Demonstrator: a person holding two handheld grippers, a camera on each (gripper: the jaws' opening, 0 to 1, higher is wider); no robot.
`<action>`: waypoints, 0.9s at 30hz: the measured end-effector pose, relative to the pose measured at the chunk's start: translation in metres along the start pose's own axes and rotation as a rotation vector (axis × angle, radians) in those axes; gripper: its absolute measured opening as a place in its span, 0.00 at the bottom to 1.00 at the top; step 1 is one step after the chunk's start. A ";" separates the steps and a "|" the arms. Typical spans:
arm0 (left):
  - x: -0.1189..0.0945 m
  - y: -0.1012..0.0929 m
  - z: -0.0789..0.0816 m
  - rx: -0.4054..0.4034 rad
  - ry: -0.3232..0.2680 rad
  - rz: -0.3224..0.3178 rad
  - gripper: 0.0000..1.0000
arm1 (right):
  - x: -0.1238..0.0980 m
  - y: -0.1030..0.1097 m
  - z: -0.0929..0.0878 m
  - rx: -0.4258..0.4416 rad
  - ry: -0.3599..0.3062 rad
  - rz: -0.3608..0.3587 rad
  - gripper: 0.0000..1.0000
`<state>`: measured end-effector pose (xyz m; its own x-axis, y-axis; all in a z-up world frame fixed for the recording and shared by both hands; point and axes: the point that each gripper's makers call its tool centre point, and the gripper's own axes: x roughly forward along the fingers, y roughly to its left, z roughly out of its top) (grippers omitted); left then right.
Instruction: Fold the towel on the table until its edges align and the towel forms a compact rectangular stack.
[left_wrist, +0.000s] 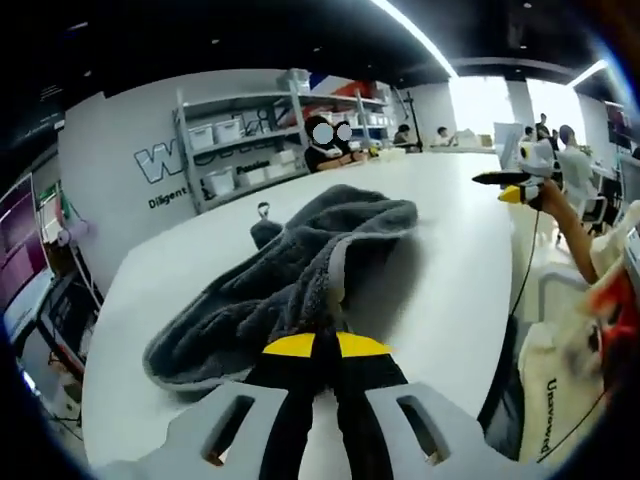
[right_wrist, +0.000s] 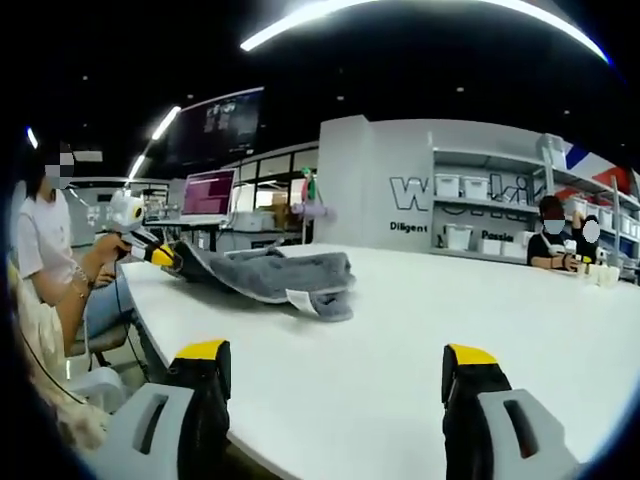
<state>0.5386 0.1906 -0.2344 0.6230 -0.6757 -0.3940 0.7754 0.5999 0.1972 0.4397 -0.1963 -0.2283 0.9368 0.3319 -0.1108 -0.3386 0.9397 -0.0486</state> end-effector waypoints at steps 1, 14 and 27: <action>-0.004 0.003 -0.004 0.007 0.008 0.015 0.04 | 0.001 0.001 0.000 0.000 0.000 0.002 0.88; -0.060 0.066 -0.040 0.062 0.151 0.351 0.04 | 0.008 0.007 -0.001 -0.017 0.012 0.018 0.88; -0.080 0.086 -0.046 0.061 0.132 0.488 0.07 | 0.014 0.014 -0.001 -0.025 0.020 0.031 0.88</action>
<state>0.5507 0.3162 -0.2267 0.8990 -0.2604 -0.3521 0.4039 0.8036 0.4372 0.4477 -0.1788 -0.2317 0.9240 0.3589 -0.1324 -0.3698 0.9265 -0.0691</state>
